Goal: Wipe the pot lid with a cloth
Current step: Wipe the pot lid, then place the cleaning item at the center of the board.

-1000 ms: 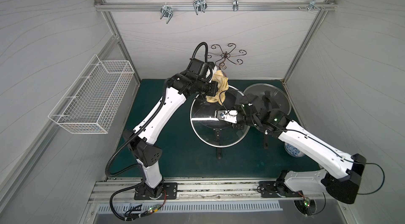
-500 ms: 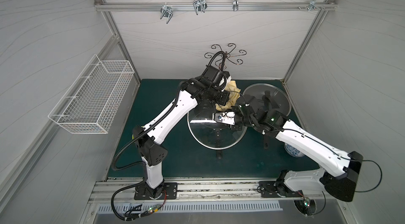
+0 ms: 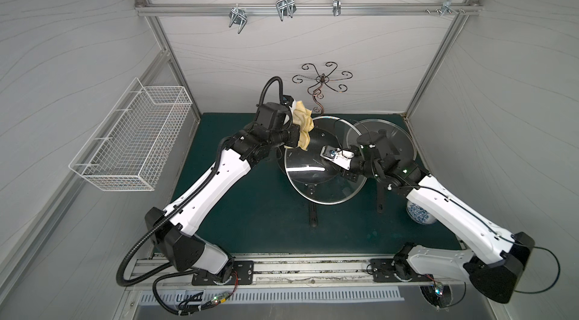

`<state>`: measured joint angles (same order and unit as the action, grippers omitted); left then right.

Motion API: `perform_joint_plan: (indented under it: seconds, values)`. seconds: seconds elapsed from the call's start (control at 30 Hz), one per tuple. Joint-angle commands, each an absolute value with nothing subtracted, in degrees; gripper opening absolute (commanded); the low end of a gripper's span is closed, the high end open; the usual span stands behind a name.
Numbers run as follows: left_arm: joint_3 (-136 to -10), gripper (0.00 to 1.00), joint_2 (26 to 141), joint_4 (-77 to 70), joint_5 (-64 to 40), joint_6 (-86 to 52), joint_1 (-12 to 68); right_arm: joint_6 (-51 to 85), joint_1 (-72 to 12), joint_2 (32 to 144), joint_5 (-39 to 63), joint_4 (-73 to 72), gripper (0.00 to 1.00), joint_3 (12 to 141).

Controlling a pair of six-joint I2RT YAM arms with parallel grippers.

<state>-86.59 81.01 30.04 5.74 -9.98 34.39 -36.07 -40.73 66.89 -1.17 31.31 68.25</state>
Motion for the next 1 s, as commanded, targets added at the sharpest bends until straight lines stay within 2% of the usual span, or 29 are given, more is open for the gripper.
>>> perform_joint_plan:
  seconds: [0.0, 0.3, 0.53, 0.77, 0.97]
  values:
    - [-79.4, 0.0, 74.7, 16.3, 11.8, -9.1, 33.7, -26.5, -37.5, 62.9, -0.3, 21.0, 0.0, 69.1]
    - [-62.5, 0.0, 63.6, 11.0, 21.7, -13.0, 32.3, -11.6, -31.5, 64.4, -1.3, 20.5, 0.0, 71.4]
    - [-52.1, 0.0, 58.6, 15.6, 26.1, -29.3, 28.6, -8.2, -31.0, 67.5, 0.5, 20.7, 0.0, 74.8]
    - [-45.9, 0.0, 59.7, 21.4, 19.4, -46.3, 22.0, -7.6, -31.0, 69.8, 2.3, 20.3, 0.0, 76.8]
    - [-44.9, 0.0, 65.7, 22.6, 14.4, -50.5, 19.9, -5.7, -31.0, 70.8, 3.6, 22.3, 0.0, 78.2]
